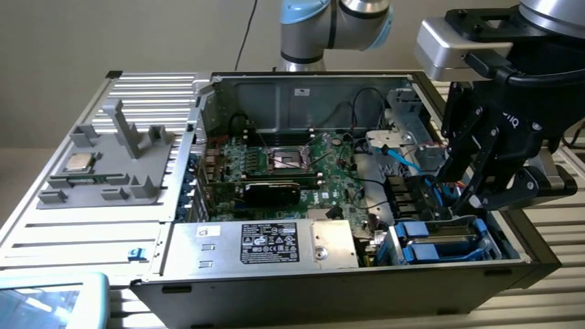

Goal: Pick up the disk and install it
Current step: 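Insert the first disk wire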

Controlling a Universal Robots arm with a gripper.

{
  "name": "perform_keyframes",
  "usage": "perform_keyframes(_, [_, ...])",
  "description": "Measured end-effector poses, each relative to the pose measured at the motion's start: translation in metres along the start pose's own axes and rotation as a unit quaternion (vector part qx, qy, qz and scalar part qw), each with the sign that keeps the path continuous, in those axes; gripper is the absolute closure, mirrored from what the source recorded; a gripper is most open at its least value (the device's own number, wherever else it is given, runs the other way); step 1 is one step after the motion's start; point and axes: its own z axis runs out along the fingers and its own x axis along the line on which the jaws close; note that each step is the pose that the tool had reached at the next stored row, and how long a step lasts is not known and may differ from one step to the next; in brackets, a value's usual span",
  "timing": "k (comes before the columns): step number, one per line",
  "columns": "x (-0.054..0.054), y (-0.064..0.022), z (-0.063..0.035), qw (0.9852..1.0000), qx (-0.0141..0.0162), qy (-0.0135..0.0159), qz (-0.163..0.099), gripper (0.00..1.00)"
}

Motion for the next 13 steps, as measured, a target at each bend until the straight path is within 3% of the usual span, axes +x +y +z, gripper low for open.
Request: perform_keyframes(13, [-0.0002,-0.0001,0.0001,1.0000,0.0003,-0.0001,0.001,0.54])
